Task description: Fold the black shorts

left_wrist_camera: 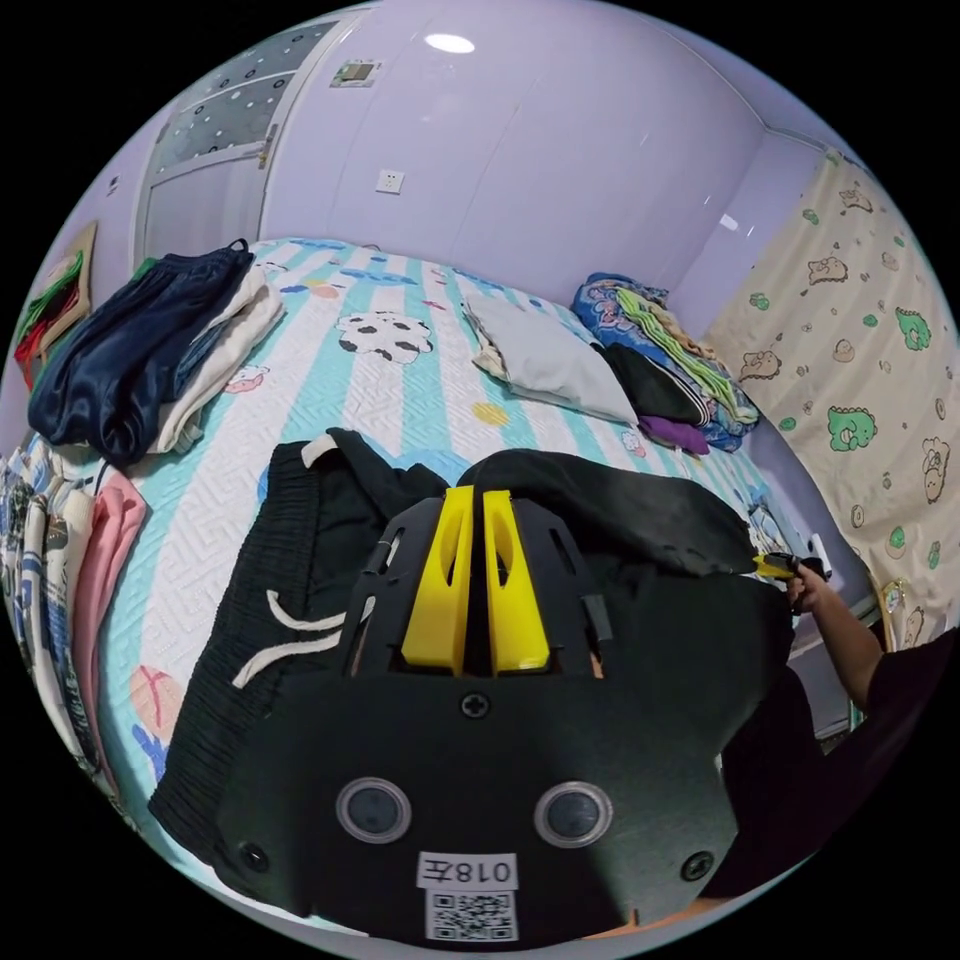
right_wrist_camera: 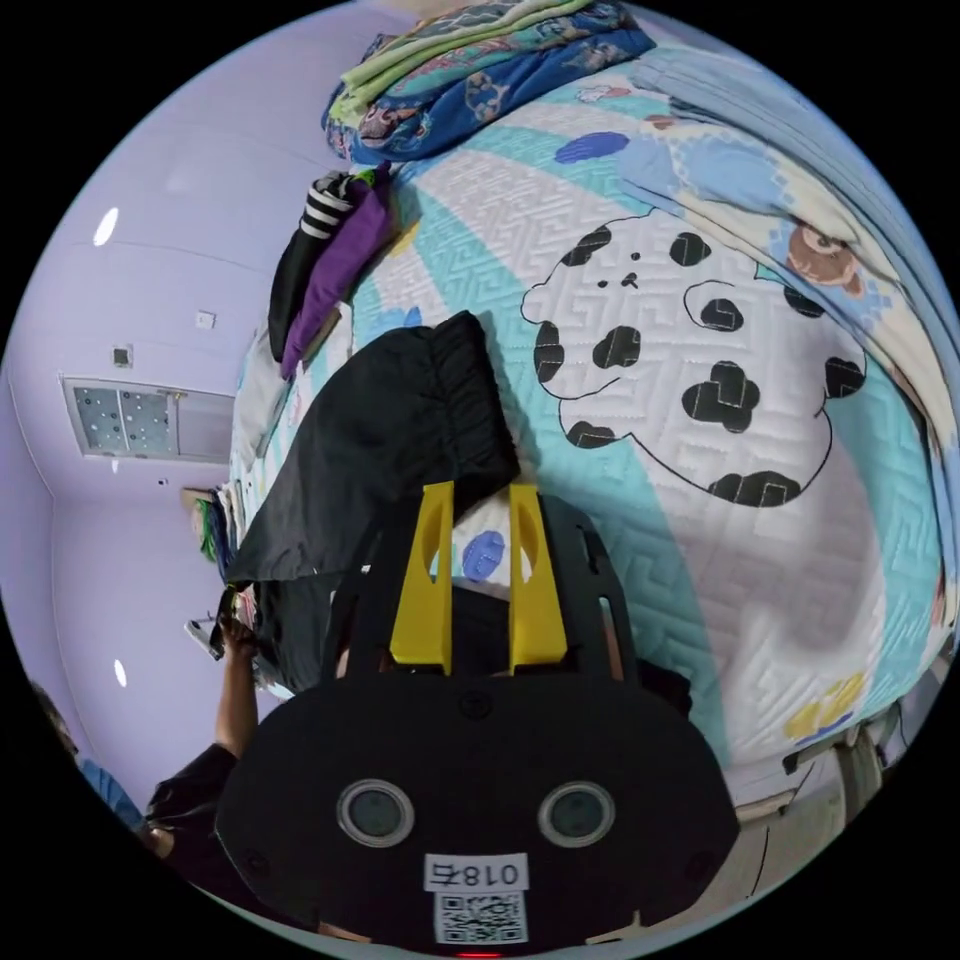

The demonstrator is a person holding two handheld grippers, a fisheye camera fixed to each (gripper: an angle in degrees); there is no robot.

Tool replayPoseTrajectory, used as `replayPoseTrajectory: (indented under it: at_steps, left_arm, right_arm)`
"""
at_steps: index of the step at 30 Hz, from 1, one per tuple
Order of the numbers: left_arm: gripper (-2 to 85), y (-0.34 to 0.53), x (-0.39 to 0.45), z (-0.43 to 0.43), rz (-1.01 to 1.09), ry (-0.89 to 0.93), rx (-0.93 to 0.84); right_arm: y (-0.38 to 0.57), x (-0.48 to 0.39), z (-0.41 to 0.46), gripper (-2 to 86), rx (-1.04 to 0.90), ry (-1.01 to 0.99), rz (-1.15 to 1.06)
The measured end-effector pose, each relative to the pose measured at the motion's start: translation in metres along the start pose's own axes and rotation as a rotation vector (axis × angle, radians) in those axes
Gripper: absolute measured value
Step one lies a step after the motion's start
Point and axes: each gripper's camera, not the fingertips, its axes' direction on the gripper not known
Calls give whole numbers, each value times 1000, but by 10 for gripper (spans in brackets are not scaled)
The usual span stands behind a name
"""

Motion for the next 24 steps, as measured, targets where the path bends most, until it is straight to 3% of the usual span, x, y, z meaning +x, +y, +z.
replayPoseTrajectory:
  at_steps: [10,15,19,24]
  left_arm:
    - [31,35,-38,8,-58,68,26]
    - [107,75,-79,-20,-183,218,159]
    - [125,107,-116,-50,-360,182,323]
    - [164,94,-168,-13,-555,125,55]
  right_arm:
    - [2,-3,-3,24,125,-25,-31]
    - [12,12,-17,15,175,-50,-30]
    - [17,24,-11,13,153,-30,-24]
    - [21,32,-5,12,153,-30,-19]
